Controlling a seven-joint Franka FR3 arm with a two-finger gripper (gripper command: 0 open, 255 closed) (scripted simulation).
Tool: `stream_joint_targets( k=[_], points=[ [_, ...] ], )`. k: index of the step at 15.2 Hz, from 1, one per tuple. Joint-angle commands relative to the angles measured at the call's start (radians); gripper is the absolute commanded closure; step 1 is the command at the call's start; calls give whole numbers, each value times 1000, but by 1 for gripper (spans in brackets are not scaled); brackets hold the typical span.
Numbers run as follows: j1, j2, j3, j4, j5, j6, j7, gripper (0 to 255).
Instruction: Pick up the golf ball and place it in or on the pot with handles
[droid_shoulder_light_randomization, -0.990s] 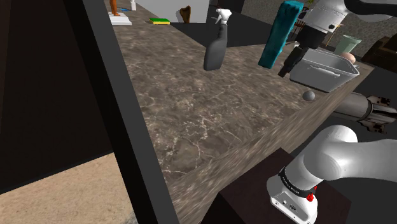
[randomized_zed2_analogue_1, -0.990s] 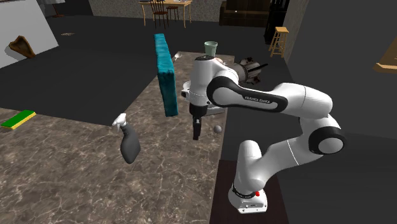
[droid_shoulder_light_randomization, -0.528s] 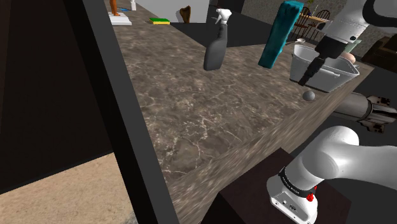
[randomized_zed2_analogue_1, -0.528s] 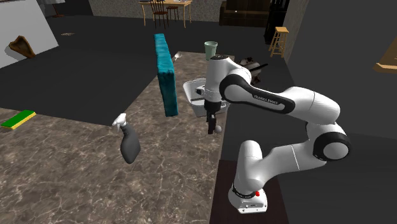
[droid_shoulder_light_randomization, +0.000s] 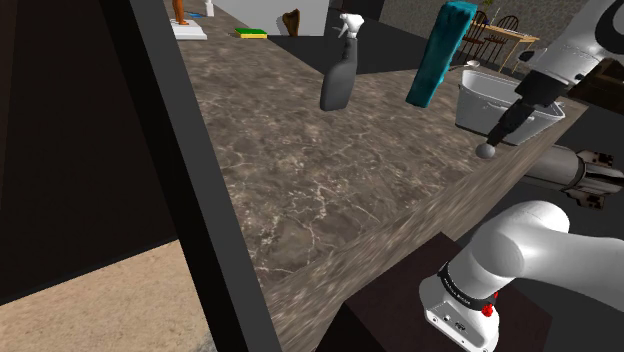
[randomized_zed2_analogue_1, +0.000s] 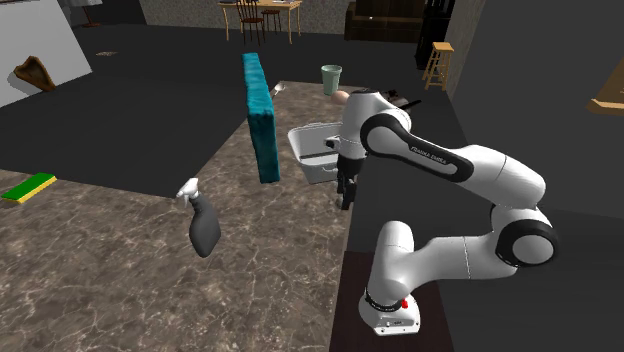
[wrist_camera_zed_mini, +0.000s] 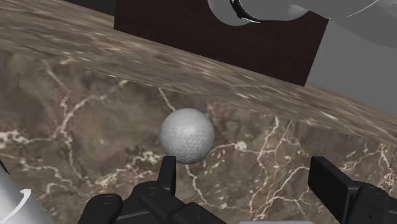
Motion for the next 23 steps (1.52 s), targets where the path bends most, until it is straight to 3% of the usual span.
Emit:
stream_joint_targets(
  k=[1, 5, 12, 13, 16, 21, 23],
  points=[
    [-34, 7, 3, -34, -125, 23, -21, 0],
    [-96, 1, 20, -95, -108, 68, -60, 0],
    [-187, 25, 65, -98, -65, 81, -128, 0],
    [-189, 16, 65, -109, -65, 83, -127, 255],
    [-194, 31, 32, -112, -94, 100, -154, 255],
    [-193, 3, 62, -111, -69, 71, -131, 255],
    [-217, 38, 83, -83, -47, 75, -151, 255]
  ],
)
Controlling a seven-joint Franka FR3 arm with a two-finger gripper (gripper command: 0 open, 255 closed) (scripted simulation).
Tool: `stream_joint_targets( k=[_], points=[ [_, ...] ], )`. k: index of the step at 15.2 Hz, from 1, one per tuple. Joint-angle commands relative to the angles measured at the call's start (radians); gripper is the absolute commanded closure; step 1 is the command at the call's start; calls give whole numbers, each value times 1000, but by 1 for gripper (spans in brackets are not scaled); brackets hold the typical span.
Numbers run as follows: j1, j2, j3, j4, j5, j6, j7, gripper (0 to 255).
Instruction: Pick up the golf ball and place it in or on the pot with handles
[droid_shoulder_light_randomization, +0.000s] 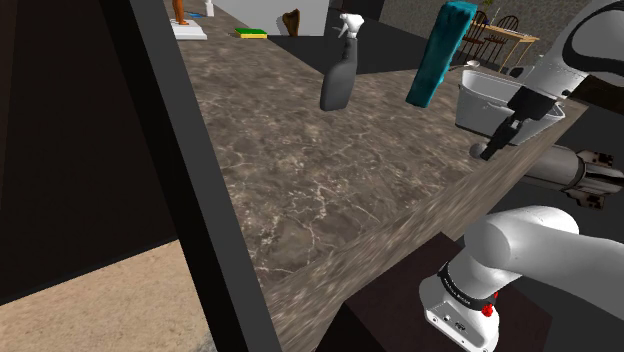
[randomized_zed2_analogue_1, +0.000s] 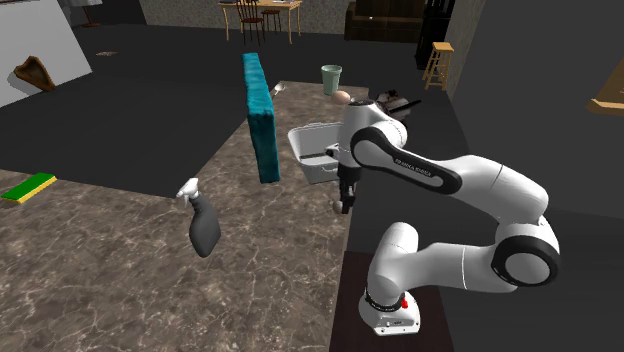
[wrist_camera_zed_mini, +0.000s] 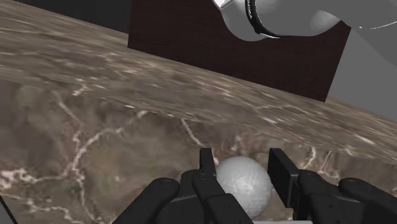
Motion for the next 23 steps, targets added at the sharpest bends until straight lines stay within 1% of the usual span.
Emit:
stream_joint_targets(
  k=[1, 10, 11, 12, 17, 21, 23],
  points=[
    [-11, 15, 13, 25, -52, 8, -3, 255],
    [-1, 74, 32, 173, -29, -82, -2, 255],
    [-2, 68, 30, 155, -31, -80, -3, 255],
    [-2, 68, 30, 155, -31, -80, -3, 0],
    [-51, 141, 122, 115, 88, 97, 217, 0],
    [-96, 226, 200, 113, 169, 243, 376, 0],
    [-108, 234, 214, 100, 181, 269, 386, 0]
  ],
)
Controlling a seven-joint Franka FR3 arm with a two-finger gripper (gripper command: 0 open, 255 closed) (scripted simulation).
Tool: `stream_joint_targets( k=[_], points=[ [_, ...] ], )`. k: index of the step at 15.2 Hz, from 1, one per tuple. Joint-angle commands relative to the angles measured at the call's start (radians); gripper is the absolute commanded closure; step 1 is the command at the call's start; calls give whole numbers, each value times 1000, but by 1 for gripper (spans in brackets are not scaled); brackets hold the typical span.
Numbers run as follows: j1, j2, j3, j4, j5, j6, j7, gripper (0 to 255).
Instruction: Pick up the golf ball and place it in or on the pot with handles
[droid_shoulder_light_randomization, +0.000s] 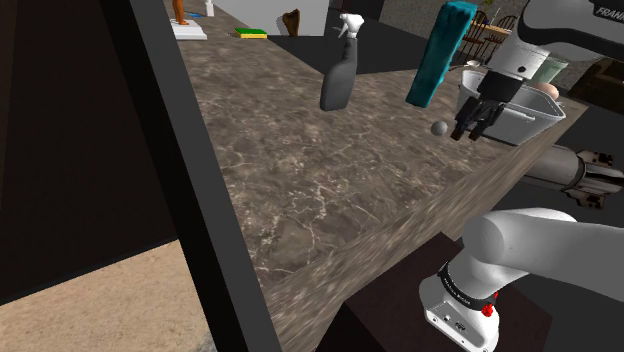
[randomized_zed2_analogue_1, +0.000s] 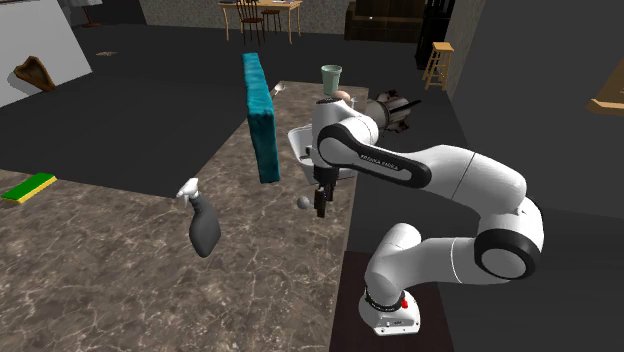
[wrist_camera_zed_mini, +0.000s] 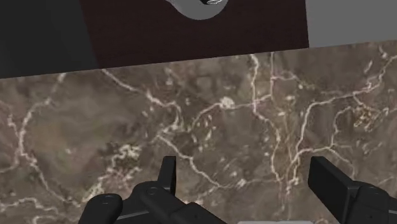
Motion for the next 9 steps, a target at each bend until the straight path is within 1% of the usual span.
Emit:
stream_joint_targets(
  k=[1, 6, 9],
  points=[
    [-15, 26, 6, -22, 8, 268, 3, 0],
    [-46, 22, 37, -98, 35, 338, -20, 0],
    [-47, 22, 37, -98, 35, 338, -20, 0]
  ],
)
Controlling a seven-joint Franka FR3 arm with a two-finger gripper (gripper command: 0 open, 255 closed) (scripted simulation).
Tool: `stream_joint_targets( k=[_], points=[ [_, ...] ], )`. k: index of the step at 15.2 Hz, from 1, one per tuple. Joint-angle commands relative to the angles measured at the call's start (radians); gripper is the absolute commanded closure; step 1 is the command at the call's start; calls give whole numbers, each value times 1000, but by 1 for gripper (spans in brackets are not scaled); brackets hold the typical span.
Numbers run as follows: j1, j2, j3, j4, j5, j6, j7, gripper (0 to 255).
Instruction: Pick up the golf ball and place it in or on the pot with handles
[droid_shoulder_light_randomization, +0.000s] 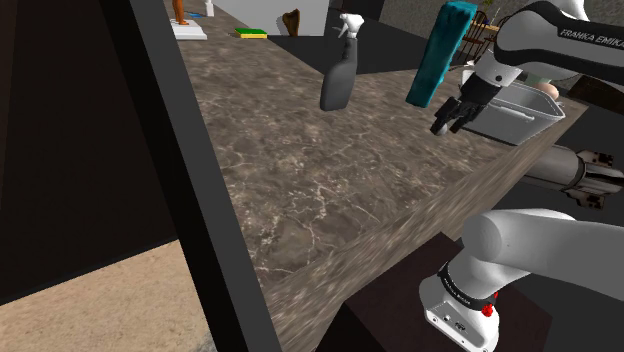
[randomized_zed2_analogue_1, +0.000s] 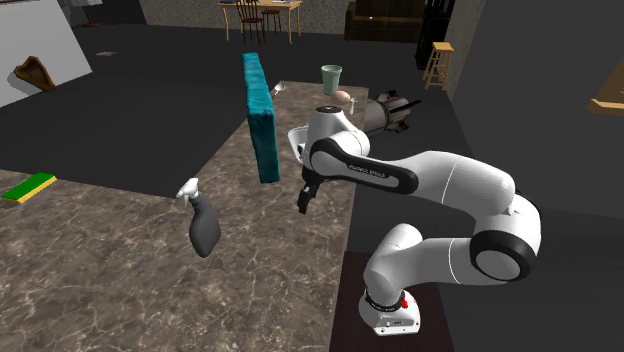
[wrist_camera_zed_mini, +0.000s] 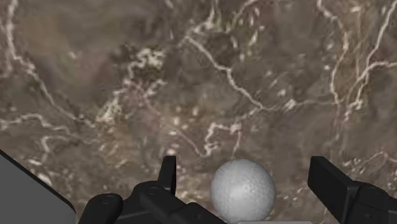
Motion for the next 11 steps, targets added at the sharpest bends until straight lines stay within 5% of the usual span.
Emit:
stream_joint_targets(
  k=[1, 5, 6, 11],
  points=[
    [-2, -1, -1, -3, -2, 10, -1, 0],
    [-3, -1, 0, -3, -2, 10, -1, 0],
    [-3, 0, 0, -2, -2, 10, -1, 255],
    [-3, -1, 0, -2, -2, 9, -1, 255]
  ],
)
